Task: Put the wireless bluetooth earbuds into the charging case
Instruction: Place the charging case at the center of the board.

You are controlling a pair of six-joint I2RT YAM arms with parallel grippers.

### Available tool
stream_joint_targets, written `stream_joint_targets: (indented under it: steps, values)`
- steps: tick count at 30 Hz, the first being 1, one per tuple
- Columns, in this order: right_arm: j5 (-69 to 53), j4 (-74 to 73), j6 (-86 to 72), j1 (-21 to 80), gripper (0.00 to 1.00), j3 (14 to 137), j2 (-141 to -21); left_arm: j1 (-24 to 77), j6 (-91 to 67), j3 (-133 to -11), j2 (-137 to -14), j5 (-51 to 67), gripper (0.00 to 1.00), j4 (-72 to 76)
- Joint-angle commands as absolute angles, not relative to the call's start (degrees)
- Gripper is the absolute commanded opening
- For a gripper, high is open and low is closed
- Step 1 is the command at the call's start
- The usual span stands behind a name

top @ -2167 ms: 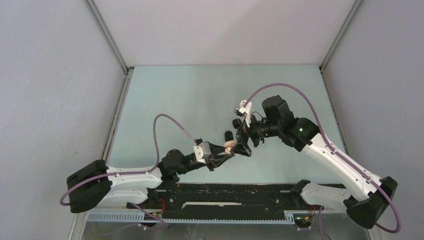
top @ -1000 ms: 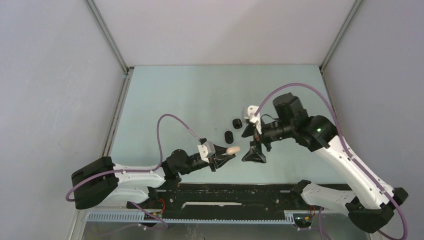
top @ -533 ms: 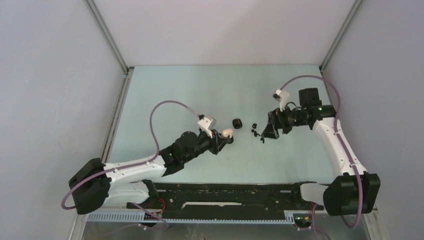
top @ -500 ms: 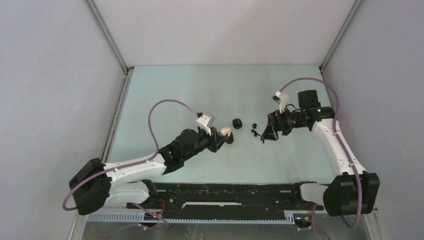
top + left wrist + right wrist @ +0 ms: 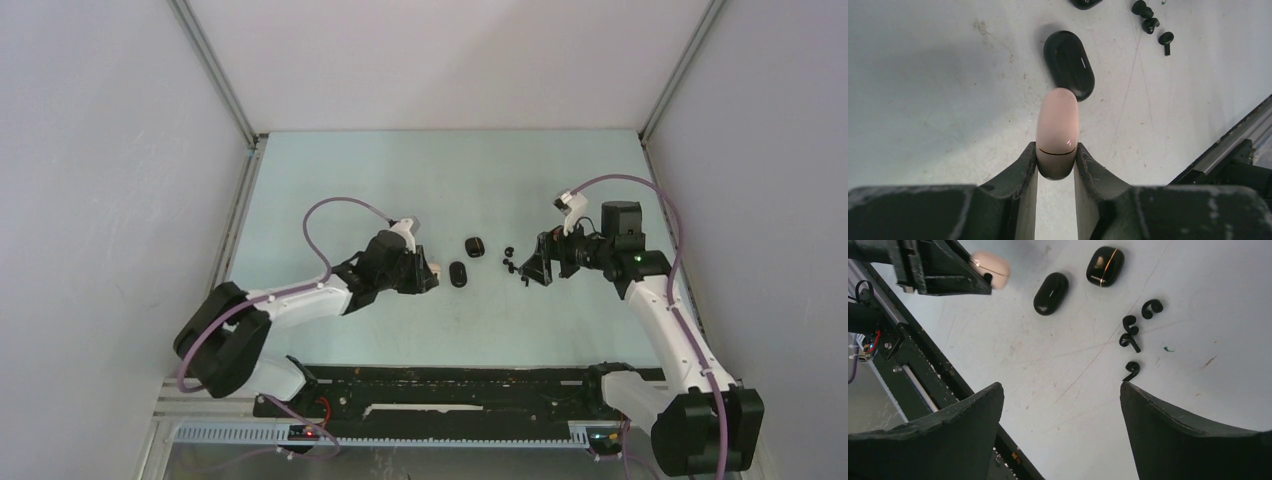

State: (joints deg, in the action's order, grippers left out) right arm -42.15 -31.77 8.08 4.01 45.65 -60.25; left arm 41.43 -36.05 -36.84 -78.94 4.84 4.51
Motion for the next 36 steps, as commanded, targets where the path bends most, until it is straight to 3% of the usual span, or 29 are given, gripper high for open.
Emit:
stream_joint_targets:
  steps: [1,20,36]
  values:
    - [-43.4,-27.9,8.3,4.2,0.88,45.3,-58.1,40.0,-39.3,-40.9,-84.1,11.6,0.2,7.8]
    - [-44.4,-27.8,10.5,7.0,0.88,45.3,-61.5,33.3,-41.6,-50.1,-98.2,17.4,0.29,3.9]
    - [-44.2,-28.7,10.8,9.1,0.89,45.7,-61.4,32.8,-24.1,-64.8,-97.1,-3.1,0.5,-32.9]
